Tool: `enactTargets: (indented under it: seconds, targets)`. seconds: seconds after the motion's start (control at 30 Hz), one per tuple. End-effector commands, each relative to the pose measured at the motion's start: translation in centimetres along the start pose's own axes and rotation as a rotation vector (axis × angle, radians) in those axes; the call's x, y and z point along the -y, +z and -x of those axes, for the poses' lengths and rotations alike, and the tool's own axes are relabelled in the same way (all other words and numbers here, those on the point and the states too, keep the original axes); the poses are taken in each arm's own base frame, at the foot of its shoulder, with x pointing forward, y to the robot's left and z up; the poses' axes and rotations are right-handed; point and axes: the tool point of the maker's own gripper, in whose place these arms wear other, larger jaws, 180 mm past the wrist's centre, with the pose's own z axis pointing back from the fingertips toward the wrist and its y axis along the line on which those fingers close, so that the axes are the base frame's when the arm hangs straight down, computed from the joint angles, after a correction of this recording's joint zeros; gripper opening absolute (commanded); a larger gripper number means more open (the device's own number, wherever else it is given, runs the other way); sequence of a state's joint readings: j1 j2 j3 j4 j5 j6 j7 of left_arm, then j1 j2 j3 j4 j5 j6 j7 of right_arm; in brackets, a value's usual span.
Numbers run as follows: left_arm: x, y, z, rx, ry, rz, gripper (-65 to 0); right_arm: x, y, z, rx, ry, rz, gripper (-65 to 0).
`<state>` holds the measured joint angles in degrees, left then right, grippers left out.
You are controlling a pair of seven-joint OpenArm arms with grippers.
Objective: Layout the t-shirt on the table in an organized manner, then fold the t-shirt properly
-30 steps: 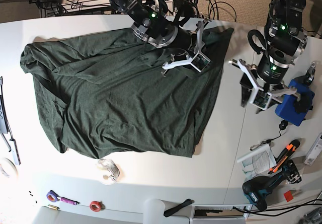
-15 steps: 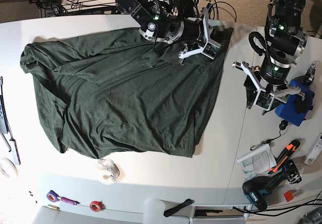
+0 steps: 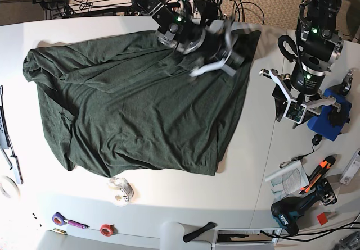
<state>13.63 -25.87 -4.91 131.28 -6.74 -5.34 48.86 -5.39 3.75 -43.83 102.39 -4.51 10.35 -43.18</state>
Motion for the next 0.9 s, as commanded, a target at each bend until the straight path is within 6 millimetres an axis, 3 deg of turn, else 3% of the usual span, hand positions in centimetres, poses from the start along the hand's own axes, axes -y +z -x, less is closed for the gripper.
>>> enactTargets:
  seconds: [0.0, 0.13, 0.27, 0.43, 0.53, 0.67, 0.87]
  targets:
    - [-0.2, 0.2, -1.1, 0.044, 0.001, -0.001, -41.8, 2.6, 0.4, -1.3, 0.044, -0.017, 0.092, -44.0]
    - [1.0, 0.3, -1.0, 0.045, -0.018, 0.066, -41.8, 10.4, 2.5, 0.2, -0.006, -0.087, 0.358, -44.0]
    - [1.2, 0.3, -1.1, 0.051, -0.027, 0.073, -41.8, 17.3, 6.6, 0.9, 0.001, -0.174, 0.56, -44.0]
    - [1.9, 0.4, -1.5, 0.073, -0.015, 0.114, -41.8, 23.4, 12.7, 3.9, -0.044, -0.256, 0.75, -44.0]
    - [4.9, 1.0, -2.1, 0.108, -0.014, 0.273, -41.8, 25.2, 15.7, 7.2, -0.089, -0.324, 0.807, -44.0]
    - [8.9, 2.2, -3.5, 0.186, -0.009, 0.456, -41.8, 25.6, 19.0, 12.0, -0.163, -0.417, 0.822, -44.0]
    - [10.7, 2.8, -4.4, 0.232, 0.002, 0.524, -41.8, 24.5, 22.8, 16.5, -0.187, -0.581, 0.777, -44.0]
